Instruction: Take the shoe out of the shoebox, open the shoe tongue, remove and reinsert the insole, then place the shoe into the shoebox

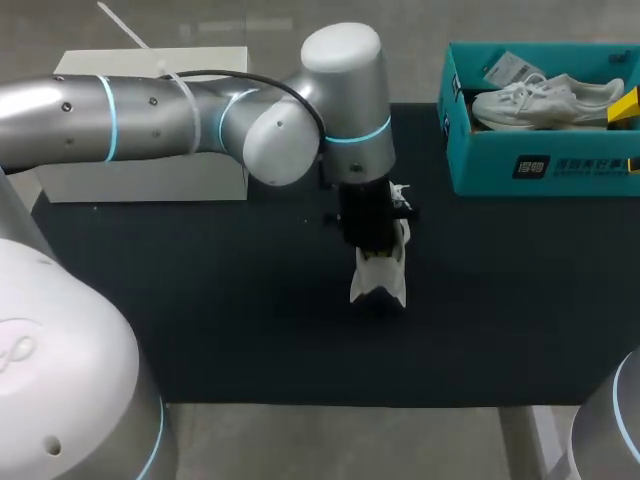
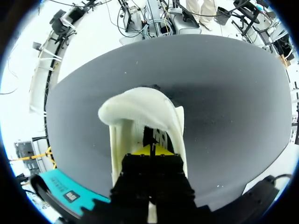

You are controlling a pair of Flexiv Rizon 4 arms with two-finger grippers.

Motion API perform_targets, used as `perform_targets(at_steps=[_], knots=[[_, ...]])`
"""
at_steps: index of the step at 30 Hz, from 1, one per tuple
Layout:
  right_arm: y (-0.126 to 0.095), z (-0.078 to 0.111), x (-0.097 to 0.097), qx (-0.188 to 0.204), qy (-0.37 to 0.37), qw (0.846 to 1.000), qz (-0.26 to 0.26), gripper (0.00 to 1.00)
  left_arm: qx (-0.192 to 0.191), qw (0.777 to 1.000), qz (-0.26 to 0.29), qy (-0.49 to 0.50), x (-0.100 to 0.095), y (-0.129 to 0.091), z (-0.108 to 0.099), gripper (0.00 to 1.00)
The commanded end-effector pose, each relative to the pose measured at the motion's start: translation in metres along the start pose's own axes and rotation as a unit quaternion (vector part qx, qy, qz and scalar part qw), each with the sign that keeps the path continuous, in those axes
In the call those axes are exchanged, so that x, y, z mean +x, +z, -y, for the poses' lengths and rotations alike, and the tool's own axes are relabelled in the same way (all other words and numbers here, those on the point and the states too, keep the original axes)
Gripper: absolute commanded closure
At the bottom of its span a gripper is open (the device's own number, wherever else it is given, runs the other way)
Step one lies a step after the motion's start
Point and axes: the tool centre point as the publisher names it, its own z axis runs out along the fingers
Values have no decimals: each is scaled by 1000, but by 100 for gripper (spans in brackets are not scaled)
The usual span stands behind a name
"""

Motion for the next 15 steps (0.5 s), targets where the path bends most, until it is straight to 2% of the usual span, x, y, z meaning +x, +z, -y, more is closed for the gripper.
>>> perform_targets(at_steps=[1, 6, 9, 15], knots=[[1, -1, 0, 1, 1, 1000, 1, 0, 7, 1000, -3, -4, -2, 21, 1, 100], [1, -1, 0, 1, 1, 1000, 1, 0, 18, 1000, -8, -8, -1, 40, 1, 100], [1, -1, 0, 1, 1, 1000, 1, 0, 11, 1000, -20, -1, -3, 41, -1, 100], [1, -1, 0, 1, 1, 1000, 1, 0, -17, 999, -9, 32, -13, -2, 3, 100]])
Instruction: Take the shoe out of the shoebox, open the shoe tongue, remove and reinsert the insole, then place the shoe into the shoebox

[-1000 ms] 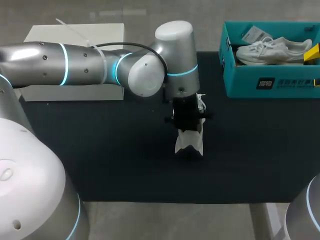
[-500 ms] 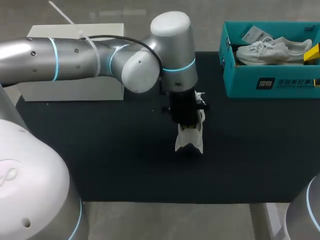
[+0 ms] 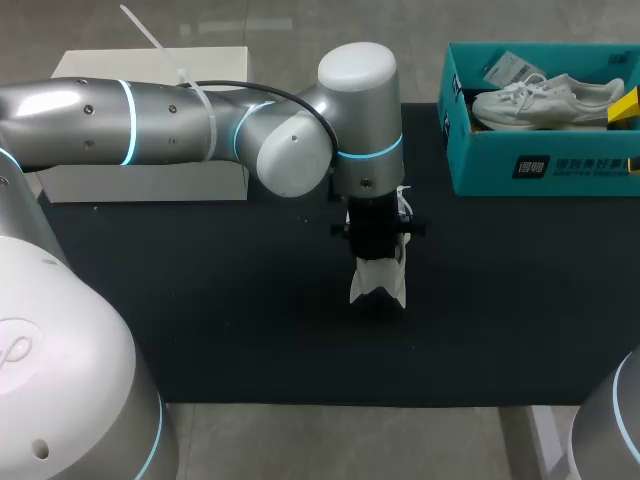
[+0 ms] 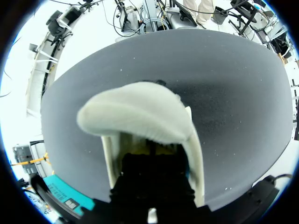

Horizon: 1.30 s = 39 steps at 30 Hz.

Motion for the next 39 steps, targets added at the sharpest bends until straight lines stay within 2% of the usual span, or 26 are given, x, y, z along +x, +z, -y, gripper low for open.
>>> perform_targets(at_steps=[1, 6, 14, 23, 25, 26, 28, 39], knots=[[1, -1, 0, 1, 1, 1000, 1, 0, -25, 1000, 1, 15, -3, -30, 6, 100], [1, -1, 0, 1, 1, 1000, 1, 0, -60, 998, 10, 21, -12, -52, -6, 100], [1, -1, 0, 1, 1, 1000, 1, 0, -100, 995, -4, 9, -14, -60, -29, 100], [1, -1, 0, 1, 1, 1000, 1, 0, -104, 994, -16, -18, 0, -60, -45, 100], [1, -1, 0, 1, 1, 1000, 1, 0, -103, 994, -21, -18, 2, -60, -45, 56], [1, -1, 0, 1, 1, 1000, 1, 0, -103, 994, -21, -18, 2, -60, -44, 29], [1, -1, 0, 1, 1, 1000, 1, 0, -103, 994, -22, -20, 2, -60, -44, 1], [1, -1, 0, 1, 1, 1000, 1, 0, -107, 994, -24, -28, 8, -64, -46, 0]])
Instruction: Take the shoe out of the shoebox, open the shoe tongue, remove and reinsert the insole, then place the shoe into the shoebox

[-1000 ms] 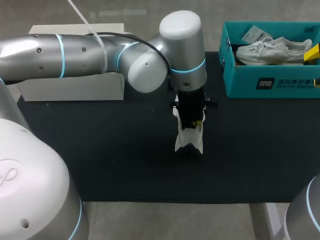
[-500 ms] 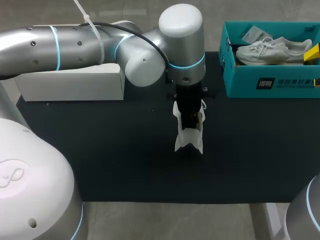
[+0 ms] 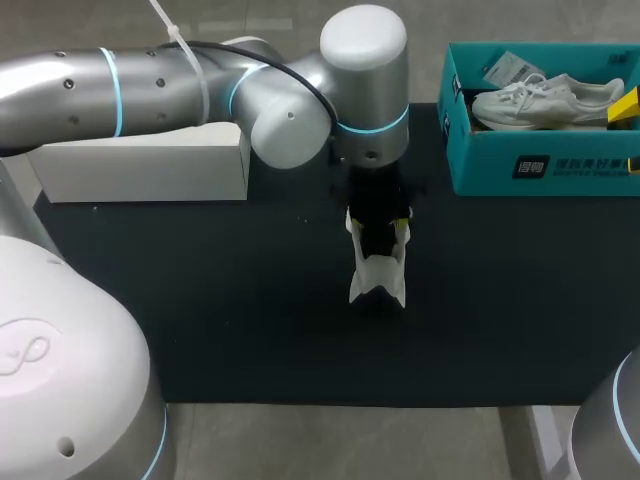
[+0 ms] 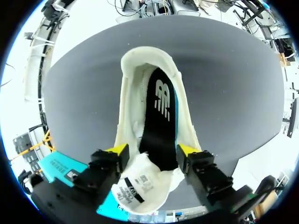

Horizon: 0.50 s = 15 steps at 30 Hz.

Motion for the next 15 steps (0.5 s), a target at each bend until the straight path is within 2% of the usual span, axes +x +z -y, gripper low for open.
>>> perform_targets(at_steps=[1, 10, 15], knots=[[1, -1, 0, 1, 1, 1000, 1, 0, -4, 1000, 1, -1, 2, -6, 2, 0], [1, -1, 0, 1, 1, 1000, 1, 0, -12, 1000, 5, -3, 3, -12, -1, 0], [1, -1, 0, 1, 1, 1000, 1, 0, -22, 999, 13, -19, 1, -19, -12, 0]])
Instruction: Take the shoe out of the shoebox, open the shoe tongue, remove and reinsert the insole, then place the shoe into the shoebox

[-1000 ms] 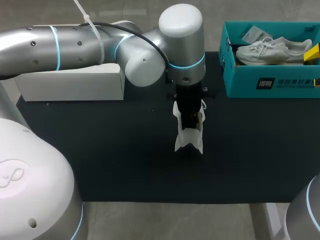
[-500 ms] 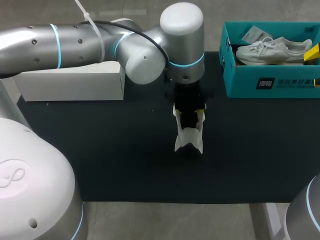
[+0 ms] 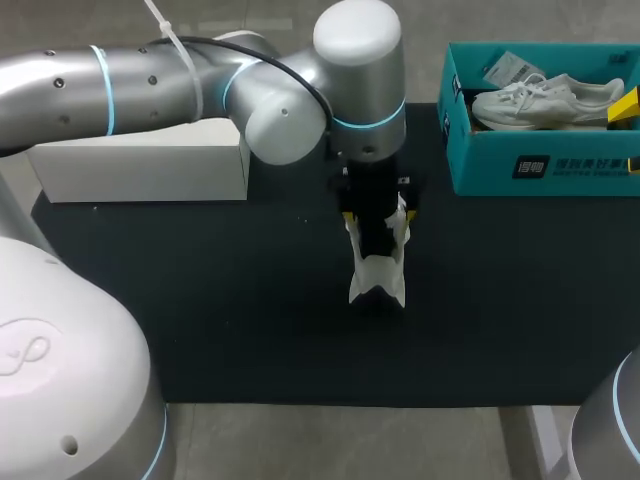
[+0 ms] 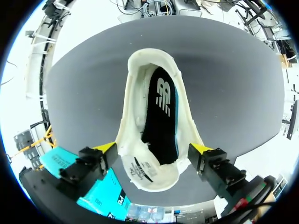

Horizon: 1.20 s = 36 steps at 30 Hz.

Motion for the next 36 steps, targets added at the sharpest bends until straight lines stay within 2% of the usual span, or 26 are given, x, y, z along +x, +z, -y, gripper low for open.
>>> perform_targets(at_steps=[1, 11, 12, 13, 14, 15, 20, 21, 28, 32, 36], knots=[[1, -1, 0, 1, 1, 1000, 1, 0, -8, 1000, 4, -10, 0, -8, -8, 0], [1, -1, 0, 1, 1, 1000, 1, 0, -39, 999, 5, -26, -10, -25, -50, 0], [1, -1, 0, 1, 1, 1000, 1, 0, -39, 999, 11, -29, -11, -26, -55, 9], [1, -1, 0, 1, 1, 1000, 1, 0, -42, 999, 16, -31, -13, -28, -59, 54], [1, -1, 0, 1, 1, 1000, 1, 0, -44, 998, 18, -32, -15, -28, -62, 82], [1, -1, 0, 1, 1, 1000, 1, 0, -45, 998, 18, -32, -17, -27, -65, 100], [1, -1, 0, 1, 1, 1000, 1, 0, -54, 997, 34, -45, -23, -14, -80, 100], [1, -1, 0, 1, 1, 1000, 1, 0, -45, 997, 42, -54, -25, -10, -82, 100], [1, -1, 0, 1, 1, 1000, 1, 0, -4, 999, 35, -31, -30, 2, -64, 100], [1, -1, 0, 1, 1, 1000, 1, 0, 13, 999, 18, -25, -22, -2, -57, 100], [1, -1, 0, 1, 1, 1000, 1, 0, 39, 999, -9, -14, -8, -7, -43, 100]])
